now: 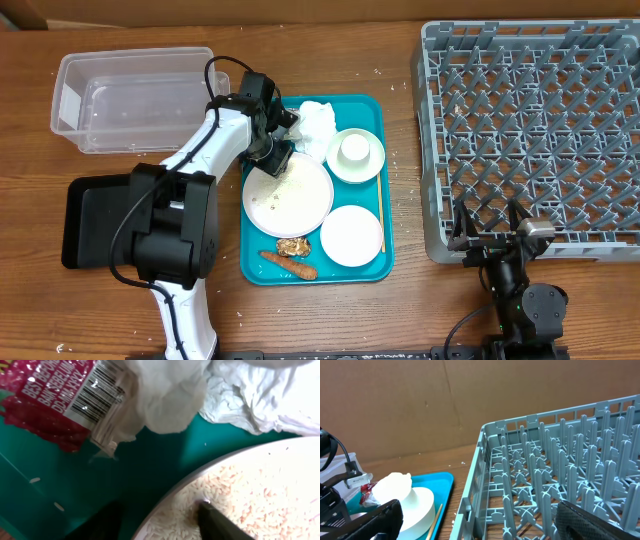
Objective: Sort waste into correct bins and load items into the dishwasher
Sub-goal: 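Lower the left gripper onto the rim of the white plate, then close the left gripper on the white plate's rim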
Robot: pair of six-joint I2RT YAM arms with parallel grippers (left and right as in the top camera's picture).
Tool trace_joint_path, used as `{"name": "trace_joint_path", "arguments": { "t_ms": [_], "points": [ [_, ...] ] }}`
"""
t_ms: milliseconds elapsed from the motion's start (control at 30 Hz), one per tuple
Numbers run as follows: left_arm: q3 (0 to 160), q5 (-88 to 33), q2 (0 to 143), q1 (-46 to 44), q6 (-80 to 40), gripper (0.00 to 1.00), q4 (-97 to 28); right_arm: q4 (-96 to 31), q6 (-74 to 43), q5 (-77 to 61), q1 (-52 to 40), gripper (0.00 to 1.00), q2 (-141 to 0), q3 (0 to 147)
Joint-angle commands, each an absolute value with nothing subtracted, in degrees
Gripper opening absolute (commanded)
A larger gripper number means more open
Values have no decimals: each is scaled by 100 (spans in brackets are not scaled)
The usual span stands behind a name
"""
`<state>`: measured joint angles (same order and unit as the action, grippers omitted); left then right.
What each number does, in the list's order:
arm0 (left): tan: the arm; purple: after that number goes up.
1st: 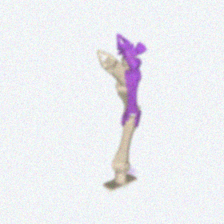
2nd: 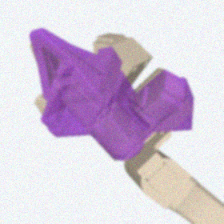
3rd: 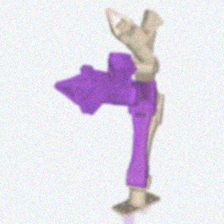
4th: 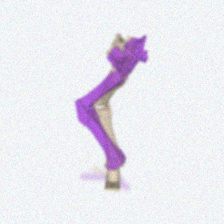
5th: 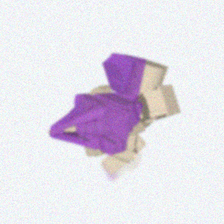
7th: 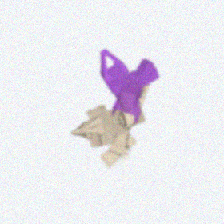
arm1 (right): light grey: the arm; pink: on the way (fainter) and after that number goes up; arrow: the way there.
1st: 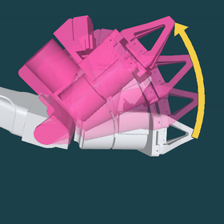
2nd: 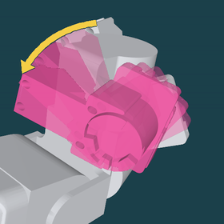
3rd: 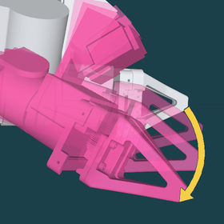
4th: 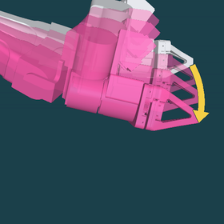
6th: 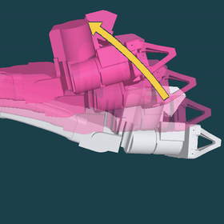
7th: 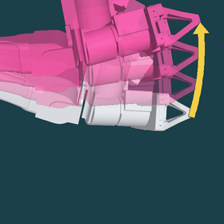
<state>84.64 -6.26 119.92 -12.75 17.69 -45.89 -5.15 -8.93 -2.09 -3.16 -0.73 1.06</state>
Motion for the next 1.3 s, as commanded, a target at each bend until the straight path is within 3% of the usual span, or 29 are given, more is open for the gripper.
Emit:
{"name": "trace_joint_path", "arguments": {
  "t_ms": [0,400,667,867,1267],
  "points": [
    [8580,-687,12029,-1278,1824,47,-4657,-473,-851,-158,-353,100,-16,47],
    [8794,-569,12020,-1278,1824,34,-4930,-473,-851,-158,-353,100,-16,47],
    [8938,-552,12020,-1278,1824,32,-5107,-473,-851,-158,-353,100,-16,47],
    [8899,-480,12029,-1278,1955,39,-5234,-473,-851,-158,-353,100,-16,47],
    [8685,-403,12066,-1267,1955,34,-5050,-475,-851,-158,-353,100,-16,47]
  ]
}}
